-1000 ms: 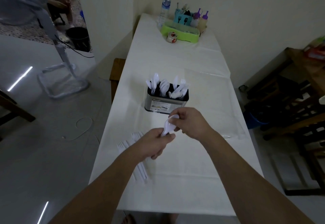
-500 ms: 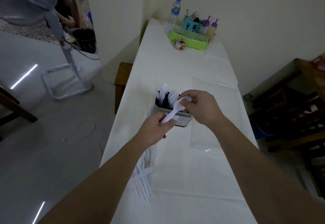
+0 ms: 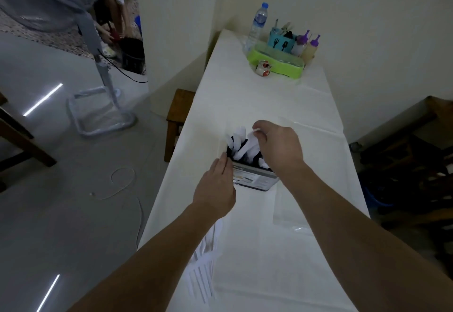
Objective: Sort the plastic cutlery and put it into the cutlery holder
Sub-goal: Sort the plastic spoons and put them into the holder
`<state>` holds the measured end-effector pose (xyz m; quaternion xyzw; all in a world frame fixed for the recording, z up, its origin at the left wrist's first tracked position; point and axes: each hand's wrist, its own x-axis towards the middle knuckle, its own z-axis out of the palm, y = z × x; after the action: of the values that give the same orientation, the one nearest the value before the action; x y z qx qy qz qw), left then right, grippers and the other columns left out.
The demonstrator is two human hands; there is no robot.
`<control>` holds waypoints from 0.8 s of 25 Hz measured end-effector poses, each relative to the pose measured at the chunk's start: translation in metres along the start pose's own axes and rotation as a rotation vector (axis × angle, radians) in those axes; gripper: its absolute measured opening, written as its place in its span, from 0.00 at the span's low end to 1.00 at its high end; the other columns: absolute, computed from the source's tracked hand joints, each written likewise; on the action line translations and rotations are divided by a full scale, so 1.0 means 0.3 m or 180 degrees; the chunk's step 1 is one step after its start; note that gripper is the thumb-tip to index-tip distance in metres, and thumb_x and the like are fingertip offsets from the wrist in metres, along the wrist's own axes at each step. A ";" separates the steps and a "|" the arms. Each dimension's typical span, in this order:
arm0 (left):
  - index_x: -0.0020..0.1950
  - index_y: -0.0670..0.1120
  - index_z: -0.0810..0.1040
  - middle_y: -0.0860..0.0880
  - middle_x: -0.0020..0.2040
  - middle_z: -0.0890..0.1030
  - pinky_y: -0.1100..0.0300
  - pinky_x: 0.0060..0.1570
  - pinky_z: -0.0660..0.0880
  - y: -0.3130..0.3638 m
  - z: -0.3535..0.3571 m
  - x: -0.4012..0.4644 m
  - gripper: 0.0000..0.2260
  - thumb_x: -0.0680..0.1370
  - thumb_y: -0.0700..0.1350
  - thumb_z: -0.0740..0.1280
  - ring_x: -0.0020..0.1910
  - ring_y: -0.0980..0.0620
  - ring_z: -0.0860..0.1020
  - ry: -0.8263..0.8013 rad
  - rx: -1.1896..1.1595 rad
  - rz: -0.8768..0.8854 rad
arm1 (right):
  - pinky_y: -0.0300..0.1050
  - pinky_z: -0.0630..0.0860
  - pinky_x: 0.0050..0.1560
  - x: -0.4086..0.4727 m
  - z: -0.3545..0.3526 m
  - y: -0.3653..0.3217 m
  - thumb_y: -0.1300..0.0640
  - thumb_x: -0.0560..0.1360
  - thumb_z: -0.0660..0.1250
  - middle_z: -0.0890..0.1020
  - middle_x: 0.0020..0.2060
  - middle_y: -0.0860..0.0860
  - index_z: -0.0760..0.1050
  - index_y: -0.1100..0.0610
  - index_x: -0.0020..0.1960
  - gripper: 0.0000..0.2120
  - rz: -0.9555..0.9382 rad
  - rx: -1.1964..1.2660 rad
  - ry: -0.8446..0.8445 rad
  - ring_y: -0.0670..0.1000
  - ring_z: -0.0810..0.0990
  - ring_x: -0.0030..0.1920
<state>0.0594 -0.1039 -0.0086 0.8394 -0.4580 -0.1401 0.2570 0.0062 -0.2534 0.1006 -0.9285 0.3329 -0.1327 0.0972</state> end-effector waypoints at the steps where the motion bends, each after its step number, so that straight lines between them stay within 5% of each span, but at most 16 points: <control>1: 0.80 0.42 0.53 0.45 0.80 0.56 0.50 0.73 0.64 -0.001 0.002 0.004 0.31 0.80 0.44 0.61 0.77 0.46 0.59 -0.0035 0.0048 -0.0003 | 0.47 0.76 0.46 0.001 0.024 -0.003 0.56 0.80 0.60 0.85 0.46 0.56 0.79 0.50 0.59 0.12 -0.0035 -0.0099 -0.0057 0.59 0.82 0.46; 7: 0.81 0.45 0.49 0.46 0.82 0.51 0.50 0.77 0.57 0.000 0.000 0.014 0.30 0.82 0.45 0.59 0.80 0.46 0.53 -0.0133 0.0228 0.0067 | 0.46 0.71 0.43 0.014 0.162 0.001 0.60 0.78 0.63 0.81 0.48 0.55 0.82 0.54 0.54 0.10 -0.0388 -0.0475 -0.0367 0.58 0.80 0.47; 10: 0.81 0.45 0.48 0.47 0.82 0.50 0.49 0.77 0.57 0.002 -0.013 0.012 0.30 0.82 0.42 0.59 0.80 0.47 0.52 -0.0238 0.0199 0.0051 | 0.47 0.63 0.43 0.006 0.179 -0.014 0.54 0.77 0.65 0.82 0.43 0.52 0.79 0.54 0.51 0.07 -0.0532 -0.1007 -0.0286 0.57 0.76 0.48; 14: 0.80 0.46 0.54 0.47 0.81 0.55 0.53 0.76 0.59 -0.013 -0.067 0.013 0.30 0.80 0.37 0.60 0.78 0.48 0.58 -0.0234 -0.0229 0.0156 | 0.50 0.66 0.47 0.022 0.175 -0.049 0.49 0.77 0.64 0.82 0.44 0.53 0.77 0.56 0.51 0.10 -0.0634 -0.1255 -0.0269 0.58 0.75 0.50; 20: 0.74 0.46 0.70 0.47 0.74 0.70 0.55 0.70 0.67 -0.124 -0.116 -0.068 0.21 0.81 0.37 0.58 0.70 0.48 0.71 0.0219 -0.0711 -0.1049 | 0.51 0.69 0.52 -0.015 0.132 -0.085 0.50 0.74 0.68 0.81 0.51 0.54 0.77 0.56 0.58 0.15 -0.0569 -0.1247 -0.0274 0.59 0.75 0.55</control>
<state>0.0905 -0.0595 -0.0006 0.8735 -0.2870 -0.2015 0.3376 0.0301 -0.2274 0.0693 -0.9603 0.2642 -0.0338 -0.0831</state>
